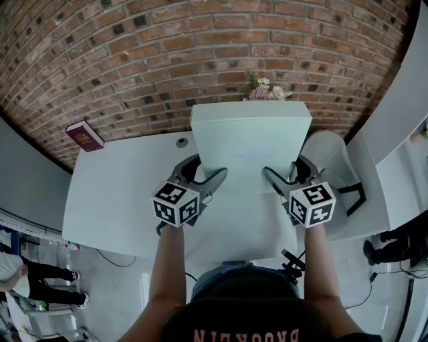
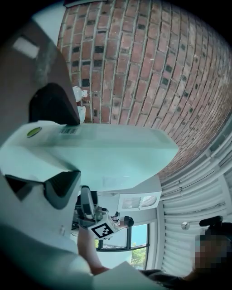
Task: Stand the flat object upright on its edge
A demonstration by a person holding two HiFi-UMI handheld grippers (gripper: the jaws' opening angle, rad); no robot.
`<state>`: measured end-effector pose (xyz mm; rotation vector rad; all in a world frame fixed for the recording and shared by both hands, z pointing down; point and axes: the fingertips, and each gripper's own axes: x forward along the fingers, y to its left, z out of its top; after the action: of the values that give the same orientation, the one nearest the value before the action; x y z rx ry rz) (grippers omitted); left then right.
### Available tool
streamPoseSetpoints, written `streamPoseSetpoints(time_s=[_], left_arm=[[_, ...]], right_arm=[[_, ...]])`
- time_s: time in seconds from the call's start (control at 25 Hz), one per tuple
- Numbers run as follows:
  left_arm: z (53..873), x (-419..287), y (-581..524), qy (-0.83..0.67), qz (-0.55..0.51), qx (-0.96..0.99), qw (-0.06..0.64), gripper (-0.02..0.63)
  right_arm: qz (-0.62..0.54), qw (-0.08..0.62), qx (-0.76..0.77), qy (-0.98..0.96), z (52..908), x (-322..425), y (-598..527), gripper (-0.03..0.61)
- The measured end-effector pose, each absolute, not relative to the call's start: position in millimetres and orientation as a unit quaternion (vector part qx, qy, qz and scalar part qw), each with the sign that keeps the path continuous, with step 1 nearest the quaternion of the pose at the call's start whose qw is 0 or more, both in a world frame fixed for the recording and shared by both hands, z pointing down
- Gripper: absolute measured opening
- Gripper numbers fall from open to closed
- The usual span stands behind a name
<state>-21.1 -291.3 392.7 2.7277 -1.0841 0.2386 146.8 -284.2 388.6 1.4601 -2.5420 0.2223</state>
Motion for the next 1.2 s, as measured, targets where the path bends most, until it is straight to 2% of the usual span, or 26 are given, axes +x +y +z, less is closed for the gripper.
streamPoseSetpoints(time_s=[0.24,1.2], left_arm=[[399.2,-24.1,-299.5,-0.379,0.114,0.915,0.076,0.328],[465.2,-19.7,-357.8,-0.383,0.189,0.898,0.106,0.328]], right_arm=[[0.054,0.126,0.501,-0.855,394.3,142.3,-294.2,0.381],[0.084,0.18,0.507,-0.839,460.8,146.0,-351.9,0.382]])
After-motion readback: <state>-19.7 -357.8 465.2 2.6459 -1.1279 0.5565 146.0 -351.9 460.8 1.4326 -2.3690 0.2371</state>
